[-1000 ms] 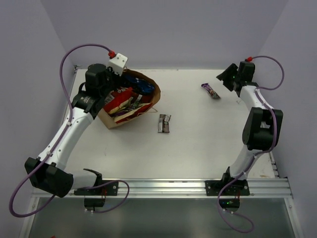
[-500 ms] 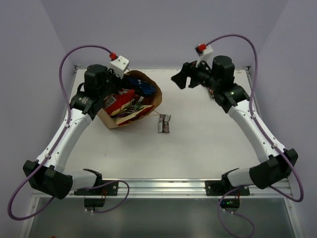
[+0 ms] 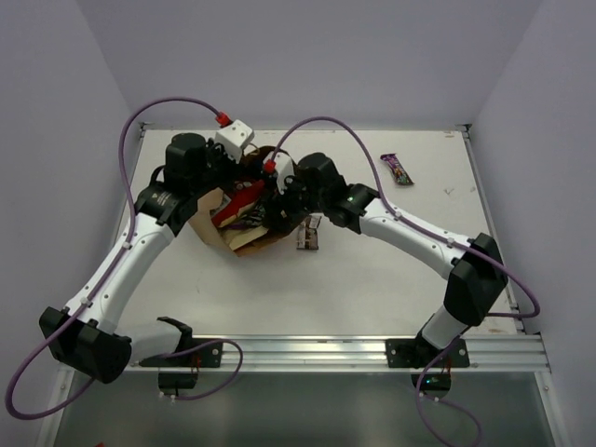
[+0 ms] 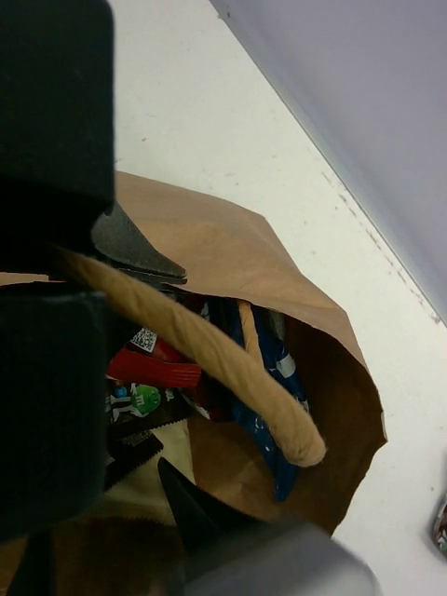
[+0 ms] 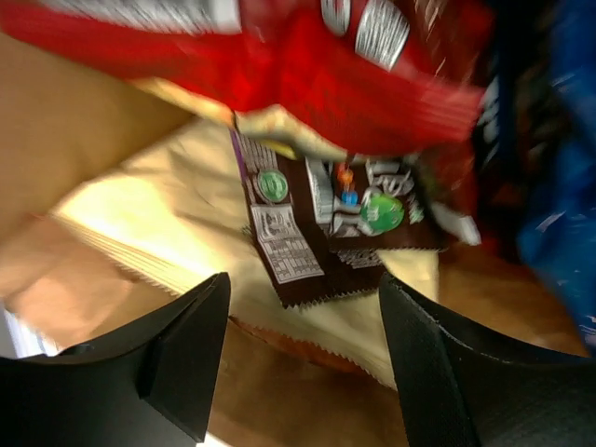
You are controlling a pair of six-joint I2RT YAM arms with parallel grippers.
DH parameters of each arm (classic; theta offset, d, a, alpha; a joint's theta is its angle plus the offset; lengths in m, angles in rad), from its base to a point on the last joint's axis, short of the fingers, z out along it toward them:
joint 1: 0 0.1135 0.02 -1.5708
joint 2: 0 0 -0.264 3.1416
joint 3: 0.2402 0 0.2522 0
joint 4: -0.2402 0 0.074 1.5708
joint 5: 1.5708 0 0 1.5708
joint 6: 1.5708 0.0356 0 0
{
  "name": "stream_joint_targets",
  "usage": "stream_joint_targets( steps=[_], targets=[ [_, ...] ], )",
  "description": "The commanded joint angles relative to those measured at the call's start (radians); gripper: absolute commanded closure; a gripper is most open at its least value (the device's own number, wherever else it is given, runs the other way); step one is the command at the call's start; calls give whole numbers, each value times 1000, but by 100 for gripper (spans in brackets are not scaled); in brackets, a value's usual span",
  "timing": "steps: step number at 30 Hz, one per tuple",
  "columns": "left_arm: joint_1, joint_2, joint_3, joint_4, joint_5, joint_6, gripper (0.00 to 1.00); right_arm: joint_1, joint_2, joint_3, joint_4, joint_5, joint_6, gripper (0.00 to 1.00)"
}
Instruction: Take the snacks out of the paper bag
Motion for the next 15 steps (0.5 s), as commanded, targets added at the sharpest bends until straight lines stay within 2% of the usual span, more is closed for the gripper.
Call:
stream_joint_targets(
  steps=[1, 5, 15],
  targets=[
    [-10, -20, -55, -44, 19, -37, 100, 27, -4, -31, 30, 56, -23, 33],
    [-11, -34, -63, -44, 2, -40, 100, 29, -2, -51, 49, 82, 35, 35],
    [-10, -28, -36, -43, 10, -57, 100, 43, 31, -54, 75, 105, 158, 33]
  ],
)
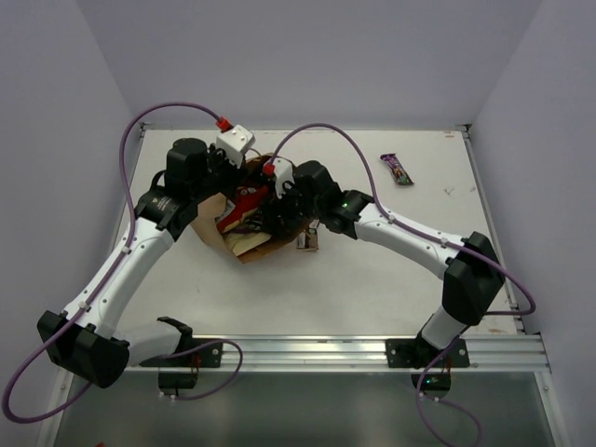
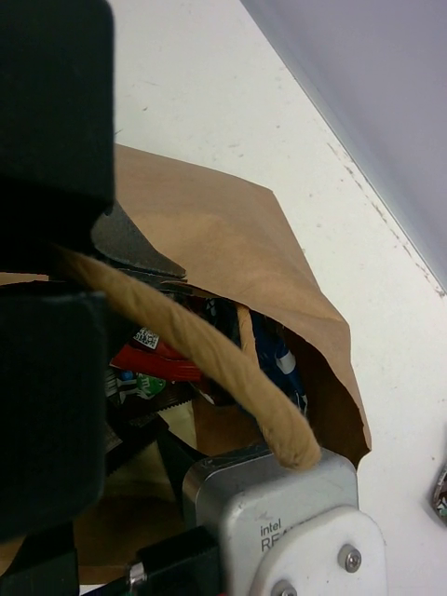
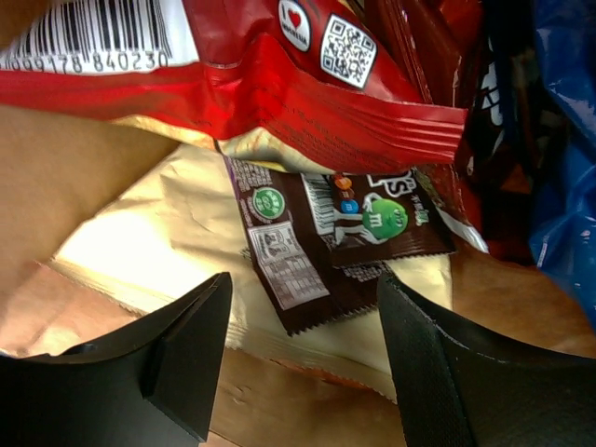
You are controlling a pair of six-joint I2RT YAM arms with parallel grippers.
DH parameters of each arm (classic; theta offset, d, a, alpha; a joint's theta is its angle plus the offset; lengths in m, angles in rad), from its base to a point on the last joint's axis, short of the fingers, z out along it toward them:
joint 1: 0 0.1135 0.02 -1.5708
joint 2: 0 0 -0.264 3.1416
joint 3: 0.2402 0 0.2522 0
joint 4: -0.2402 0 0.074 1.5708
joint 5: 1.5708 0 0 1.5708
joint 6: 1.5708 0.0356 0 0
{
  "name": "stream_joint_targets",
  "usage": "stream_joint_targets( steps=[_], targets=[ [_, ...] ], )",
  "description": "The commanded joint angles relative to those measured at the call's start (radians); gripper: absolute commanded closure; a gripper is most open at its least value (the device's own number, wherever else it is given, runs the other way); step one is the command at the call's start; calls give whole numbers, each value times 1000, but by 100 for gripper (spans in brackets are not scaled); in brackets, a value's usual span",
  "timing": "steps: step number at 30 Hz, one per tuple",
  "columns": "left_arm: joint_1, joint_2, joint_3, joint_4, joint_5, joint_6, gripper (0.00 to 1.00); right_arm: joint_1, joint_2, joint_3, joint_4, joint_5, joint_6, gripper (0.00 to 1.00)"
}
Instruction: Take the snacks out of the paper bag
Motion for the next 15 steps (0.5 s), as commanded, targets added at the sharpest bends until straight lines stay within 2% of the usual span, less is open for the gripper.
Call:
stream_joint_targets(
  steps=[1, 9, 15],
  targets=[
    [4, 5, 6, -43, -17, -17, 100, 15, 12, 3, 53, 40, 85, 33],
    [4, -4, 18, -49, -23, -20, 100, 15, 63, -17, 73, 78, 122, 34],
    [4, -4, 31, -56, -30, -20, 100, 15, 99, -26, 64, 81, 102, 40]
  ],
)
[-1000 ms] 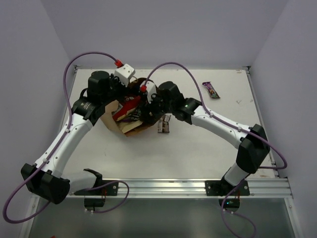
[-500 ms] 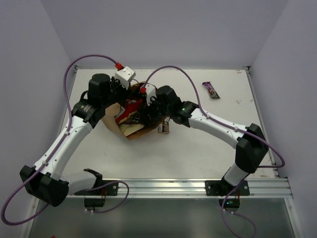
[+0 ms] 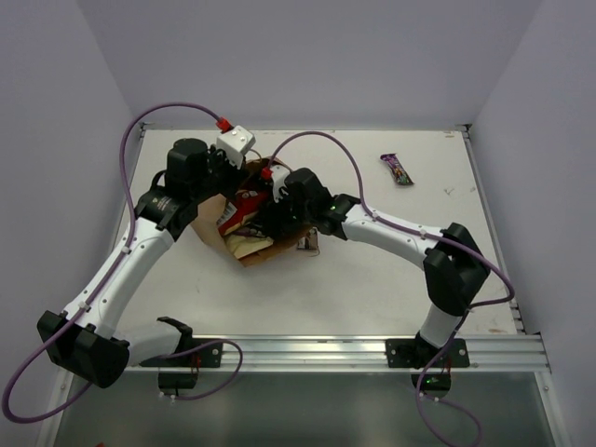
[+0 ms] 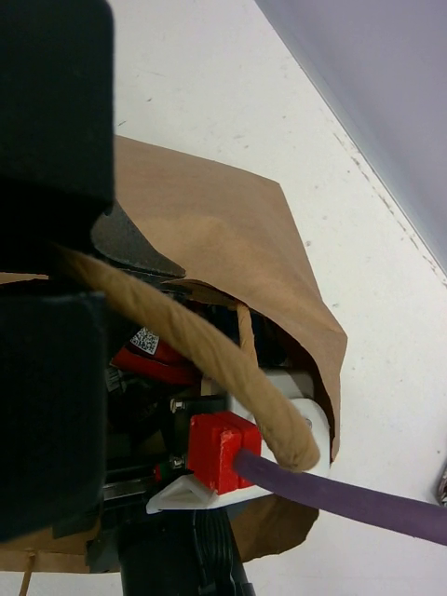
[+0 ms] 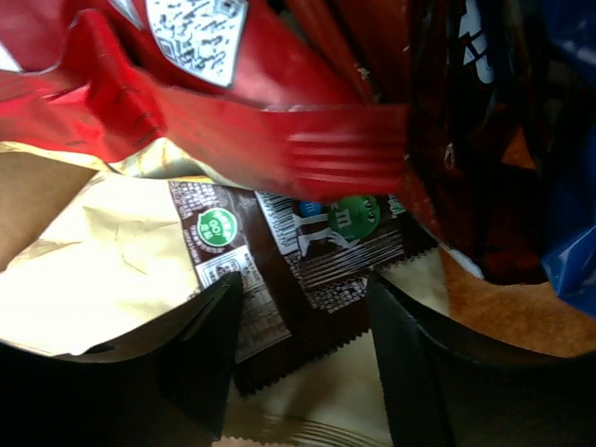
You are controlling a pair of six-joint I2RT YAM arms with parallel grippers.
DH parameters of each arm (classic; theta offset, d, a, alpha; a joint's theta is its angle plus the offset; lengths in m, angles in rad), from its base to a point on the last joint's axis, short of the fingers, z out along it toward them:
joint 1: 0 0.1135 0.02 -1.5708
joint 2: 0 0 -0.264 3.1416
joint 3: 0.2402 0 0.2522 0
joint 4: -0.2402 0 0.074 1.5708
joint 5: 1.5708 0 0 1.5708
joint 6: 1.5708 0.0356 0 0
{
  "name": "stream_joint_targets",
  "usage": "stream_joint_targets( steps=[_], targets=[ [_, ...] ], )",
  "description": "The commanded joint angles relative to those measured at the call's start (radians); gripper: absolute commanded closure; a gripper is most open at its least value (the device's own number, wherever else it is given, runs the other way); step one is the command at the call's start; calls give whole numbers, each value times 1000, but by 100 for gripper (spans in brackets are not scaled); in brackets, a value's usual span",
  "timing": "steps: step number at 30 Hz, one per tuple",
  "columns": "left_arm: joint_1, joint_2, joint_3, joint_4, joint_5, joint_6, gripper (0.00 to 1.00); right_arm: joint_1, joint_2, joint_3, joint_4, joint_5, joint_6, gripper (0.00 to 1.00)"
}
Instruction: Take the snacks out of the paper bag
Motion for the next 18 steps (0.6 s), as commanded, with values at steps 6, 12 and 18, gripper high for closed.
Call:
stream_joint_targets(
  steps=[6, 12, 18],
  targets=[
    [5, -4, 35, -52, -53, -3, 100, 6, 3, -13, 12, 21, -11, 74],
    [5, -10, 21, -56, -51, -1, 100, 6, -11, -15, 11, 31, -9, 100],
    [5, -16, -5, -52, -59, -4, 100, 6, -92, -3, 15, 21, 9, 100]
  ],
)
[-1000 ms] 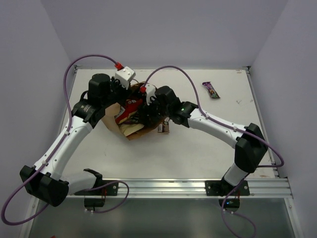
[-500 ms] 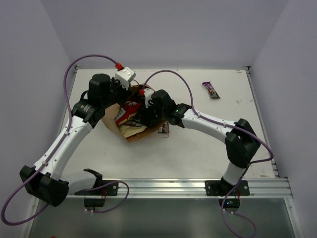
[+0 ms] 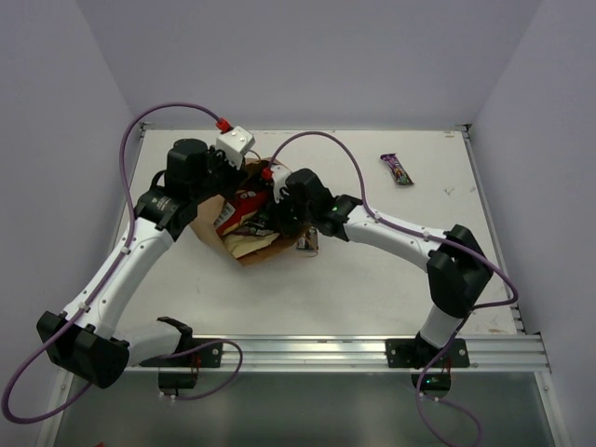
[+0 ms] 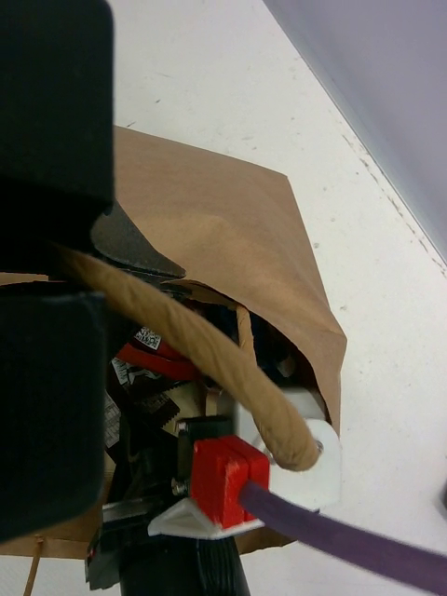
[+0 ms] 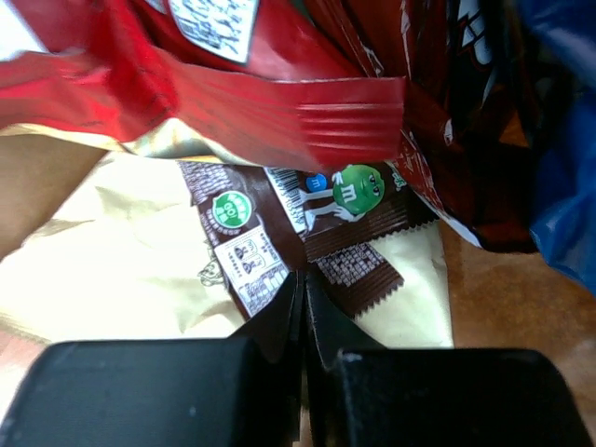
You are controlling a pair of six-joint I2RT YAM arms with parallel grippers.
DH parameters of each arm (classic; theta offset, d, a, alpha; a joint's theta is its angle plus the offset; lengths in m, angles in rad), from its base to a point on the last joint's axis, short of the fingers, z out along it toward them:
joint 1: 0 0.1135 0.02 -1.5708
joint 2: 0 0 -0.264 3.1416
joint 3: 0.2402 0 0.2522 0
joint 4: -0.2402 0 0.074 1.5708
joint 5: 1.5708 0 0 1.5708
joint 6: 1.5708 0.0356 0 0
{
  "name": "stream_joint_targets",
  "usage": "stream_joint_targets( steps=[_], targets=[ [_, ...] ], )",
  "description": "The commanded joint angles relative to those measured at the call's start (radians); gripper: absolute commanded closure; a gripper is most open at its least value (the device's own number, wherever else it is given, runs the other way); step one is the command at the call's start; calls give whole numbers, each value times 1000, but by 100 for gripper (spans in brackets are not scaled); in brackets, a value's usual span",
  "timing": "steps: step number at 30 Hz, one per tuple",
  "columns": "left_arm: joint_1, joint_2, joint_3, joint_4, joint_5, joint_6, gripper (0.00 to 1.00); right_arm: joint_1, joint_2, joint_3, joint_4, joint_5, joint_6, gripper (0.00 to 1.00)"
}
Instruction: Take the snacks out of the paper bag
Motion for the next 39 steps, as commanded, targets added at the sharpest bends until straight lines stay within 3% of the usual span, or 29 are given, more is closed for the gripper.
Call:
stream_joint_targets(
  steps=[1, 5, 6, 7, 8, 9, 12, 18, 20, 31, 39],
  targets=[
    [5, -16, -12, -24, -51, -4, 100, 2, -102, 6, 21, 17, 18, 100],
    [5, -13, -16, -25, -48, -7, 100, 2, -139, 21, 18, 20, 29, 100],
    [5, -16, -15, -24, -48, -7, 100, 2, -136, 38, -6, 28, 32, 95],
    [5, -17, -15, -24, -46, -9, 100, 2, -128, 44, -14, 35, 34, 89],
    [5, -16, -13, -22, -46, -9, 100, 2, -124, 46, -19, 41, 34, 70],
    [5, -17, -12, -21, -48, -10, 100, 2, -118, 41, -20, 46, 35, 59],
    [5, -19, -6, -22, -45, -15, 100, 2, -81, 36, -28, 32, 43, 36],
    [5, -16, 10, -18, -37, -30, 100, 2, -23, 38, -42, -37, 49, 22],
    [5, -16, 10, -13, -31, -41, 100, 2, -16, 35, -34, -31, 63, 21],
    [5, -11, 13, 10, 3, -142, 100, 2, 59, 6, 60, 115, 567, 28],
    [5, -13, 7, 36, 18, -245, 100, -8, 88, -36, 139, 167, 733, 33]
  ],
)
